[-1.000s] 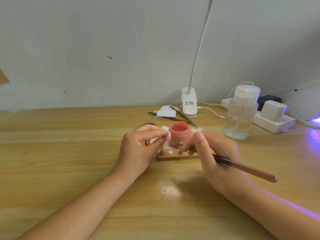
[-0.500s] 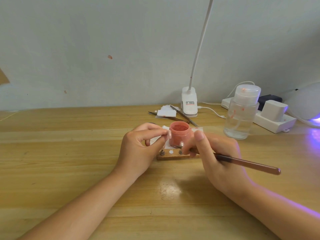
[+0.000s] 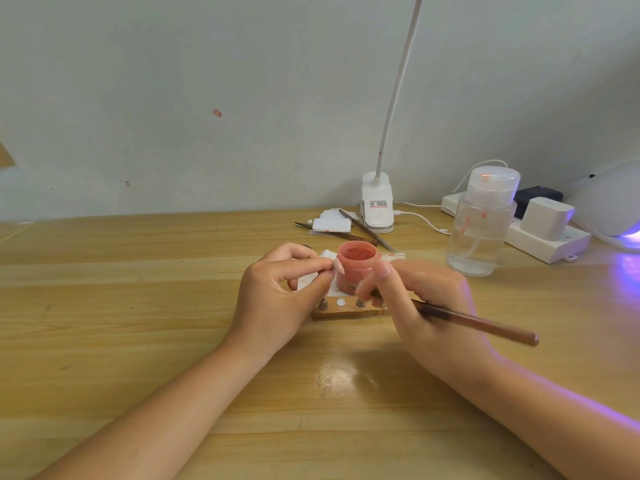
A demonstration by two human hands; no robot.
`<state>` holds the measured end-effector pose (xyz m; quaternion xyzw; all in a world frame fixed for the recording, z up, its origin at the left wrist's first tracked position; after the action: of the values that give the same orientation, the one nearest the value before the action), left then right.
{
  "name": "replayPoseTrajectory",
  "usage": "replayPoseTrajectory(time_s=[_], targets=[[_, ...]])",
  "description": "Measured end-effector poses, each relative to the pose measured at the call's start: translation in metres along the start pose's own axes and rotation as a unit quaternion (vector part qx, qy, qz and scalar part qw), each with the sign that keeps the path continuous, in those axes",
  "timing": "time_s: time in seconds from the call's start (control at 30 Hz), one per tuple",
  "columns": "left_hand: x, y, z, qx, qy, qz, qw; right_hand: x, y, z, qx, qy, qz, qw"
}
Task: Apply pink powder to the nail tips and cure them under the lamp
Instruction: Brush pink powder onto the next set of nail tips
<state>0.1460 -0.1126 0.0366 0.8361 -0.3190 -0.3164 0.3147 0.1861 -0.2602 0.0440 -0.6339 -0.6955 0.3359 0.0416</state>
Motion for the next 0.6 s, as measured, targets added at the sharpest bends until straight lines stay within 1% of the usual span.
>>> replayPoseTrajectory(time_s=[0.1, 0.2, 0.33, 0.47, 0.6], targets=[[0.0000, -0.0007, 0.0006, -0.003, -0.003, 0.002, 1.000, -0.0020, -0.0032, -0.0003, -0.018, 0.018, 0.001, 1.000], [0.0001, -0.0002, -0.0001, -0.003, -0.005, 0.003, 1.000, 0.0015, -0.0016, -0.0005, -0.011, 0.001, 0.024, 1.000], [0.0002, 0.0000, -0.0002, -0.001, -0.003, 0.002, 1.000, -0.0013, -0.0039, -0.0001, -0.028, 0.017, 0.007, 0.999], [-0.0001, 0.0001, 0.0001, 0.002, -0.005, 0.001, 1.000, 0.0008, -0.0015, -0.0009, -0.026, 0.003, 0.026, 0.999], [-0.0003, -0.0003, 0.0001, -0.005, -0.001, 0.005, 1.000, -0.0016, -0.0026, -0.0004, -0.041, 0.025, 0.017, 0.999]])
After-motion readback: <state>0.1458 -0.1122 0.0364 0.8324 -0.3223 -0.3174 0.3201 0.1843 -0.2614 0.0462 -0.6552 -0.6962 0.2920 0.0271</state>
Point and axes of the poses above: each hand's wrist, its own z-axis away from the middle knuckle, its own x-axis out of the palm, y = z × x, the point moved 6 cm from there along -z, towards the middle knuckle, and after that the axes turned 1 degree about -y, right-handed, at the moved point
